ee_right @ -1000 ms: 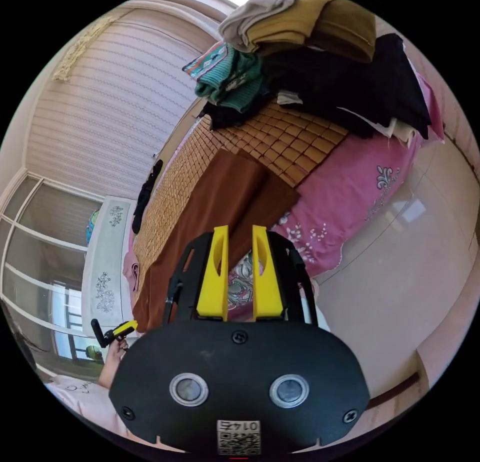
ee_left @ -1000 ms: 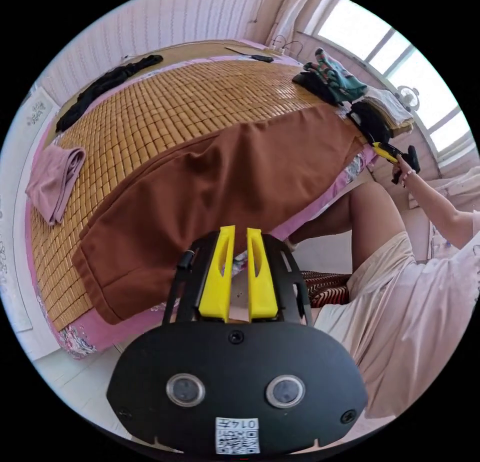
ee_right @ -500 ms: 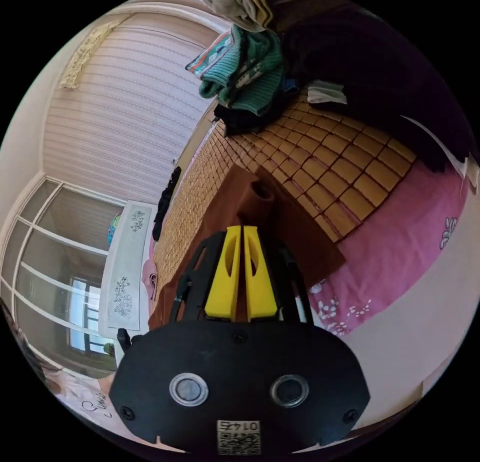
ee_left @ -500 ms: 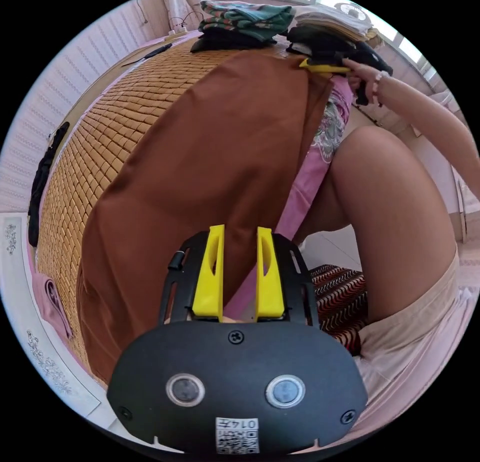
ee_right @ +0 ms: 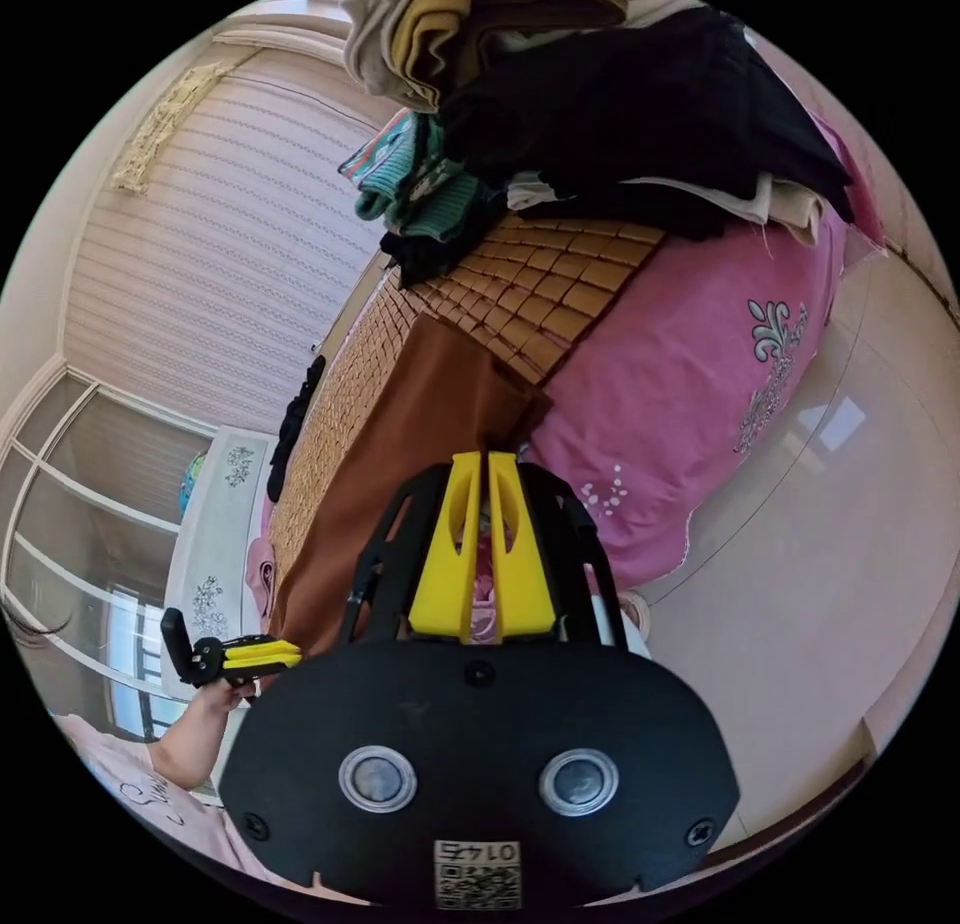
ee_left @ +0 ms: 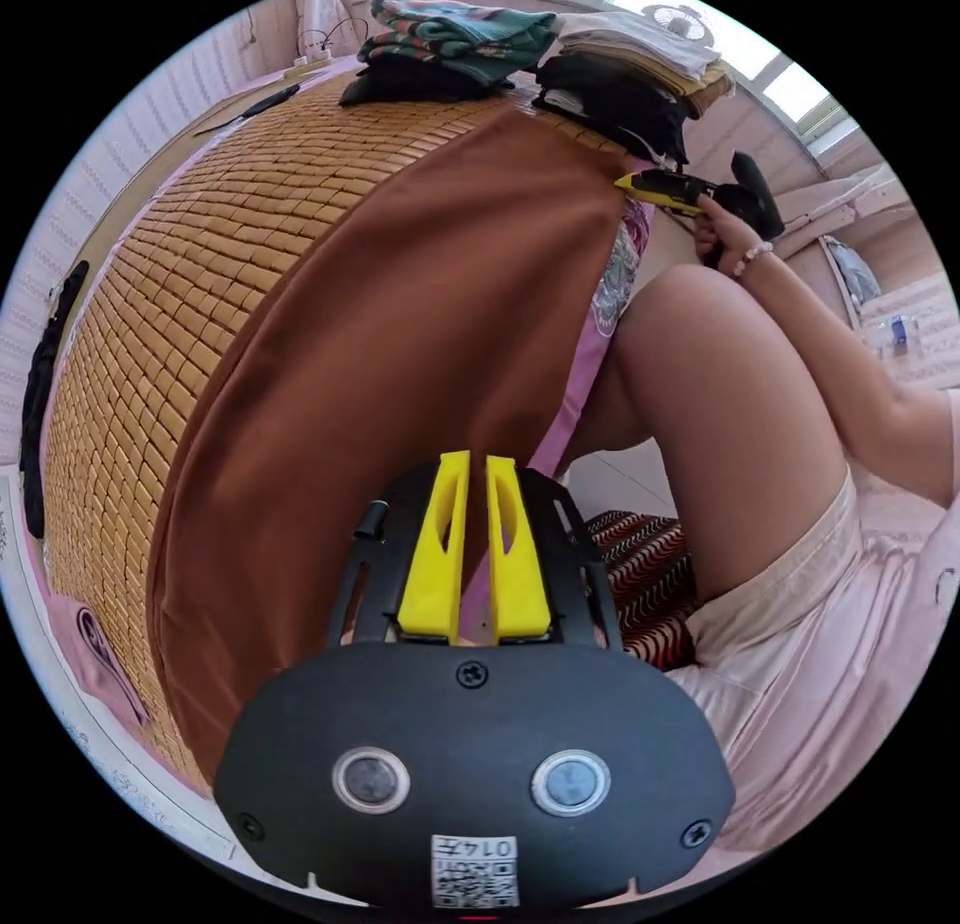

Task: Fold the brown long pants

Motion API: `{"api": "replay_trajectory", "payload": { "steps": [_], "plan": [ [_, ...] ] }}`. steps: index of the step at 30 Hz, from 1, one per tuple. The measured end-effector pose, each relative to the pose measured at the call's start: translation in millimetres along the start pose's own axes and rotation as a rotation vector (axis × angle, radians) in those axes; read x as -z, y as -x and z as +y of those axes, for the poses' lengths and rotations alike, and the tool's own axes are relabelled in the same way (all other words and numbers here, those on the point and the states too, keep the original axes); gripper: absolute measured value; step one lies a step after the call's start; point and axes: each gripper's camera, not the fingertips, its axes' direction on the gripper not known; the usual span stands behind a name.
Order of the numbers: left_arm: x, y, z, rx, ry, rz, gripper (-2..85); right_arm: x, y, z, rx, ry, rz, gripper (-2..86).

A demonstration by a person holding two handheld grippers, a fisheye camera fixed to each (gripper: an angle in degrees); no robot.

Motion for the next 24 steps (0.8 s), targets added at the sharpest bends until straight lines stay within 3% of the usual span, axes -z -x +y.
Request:
{"api": "replay_trajectory", "payload": {
  "steps": [3,10,15,17,24],
  "plan": [
    [21,4,-15,-0.040,-0.069,0.052,4.7,5,3,11,0.006,-0.035,0.004,0.6],
    [28,24,-119,-0.050,-0.168,-0.094,8.3,16,9,39,0.017,-0.103,0.002,0.6],
    [-13,15,-184,-0.147,0.007,-0.291,8.1,24,17,51,0.045,-0.107,-0.004,0.5],
    [-36,14,-193,-0.185,0.126,-0.248,2.6,28,24,55,0.079,-0.086,0.001,0.5],
    [-7,4,-188,-0.285,0.079,-0.285,-0.8,53,64,69,0.174,-0.112,0.056,-0.2]
  ]
}}
